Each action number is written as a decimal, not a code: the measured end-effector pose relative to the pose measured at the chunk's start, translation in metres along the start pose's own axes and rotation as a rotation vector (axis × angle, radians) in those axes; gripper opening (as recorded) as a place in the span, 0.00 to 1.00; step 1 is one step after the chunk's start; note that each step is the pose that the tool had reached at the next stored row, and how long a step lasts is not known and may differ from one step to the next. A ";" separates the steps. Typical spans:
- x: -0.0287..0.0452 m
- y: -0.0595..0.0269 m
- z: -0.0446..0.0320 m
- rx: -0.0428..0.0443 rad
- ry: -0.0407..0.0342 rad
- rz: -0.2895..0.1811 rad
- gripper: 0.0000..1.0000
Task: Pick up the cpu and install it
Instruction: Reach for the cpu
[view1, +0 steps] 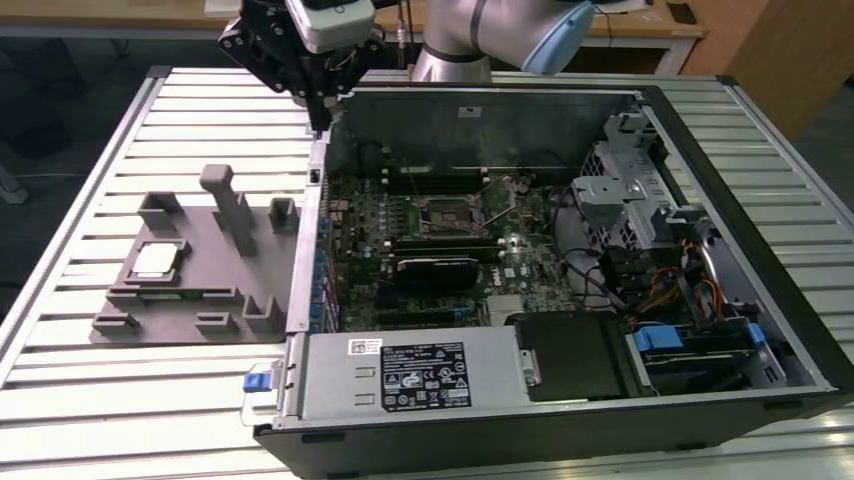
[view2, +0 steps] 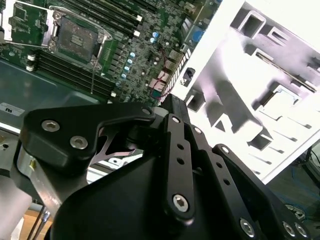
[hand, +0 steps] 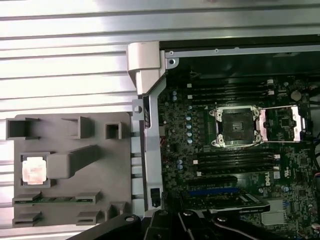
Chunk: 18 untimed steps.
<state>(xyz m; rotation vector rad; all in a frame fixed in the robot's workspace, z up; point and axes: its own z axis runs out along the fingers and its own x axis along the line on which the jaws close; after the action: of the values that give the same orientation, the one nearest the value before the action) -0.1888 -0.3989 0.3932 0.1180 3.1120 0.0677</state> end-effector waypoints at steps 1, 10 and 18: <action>0.0016 -0.0001 0.0000 0.0000 -0.0001 0.000 0.11; 0.0172 -0.0013 -0.0004 0.0001 0.0000 0.000 0.11; 0.0315 -0.0024 -0.0007 0.0000 -0.0002 0.000 0.11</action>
<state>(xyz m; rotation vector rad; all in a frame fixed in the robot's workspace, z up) -0.2203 -0.3989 0.3930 0.1180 3.1117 0.0677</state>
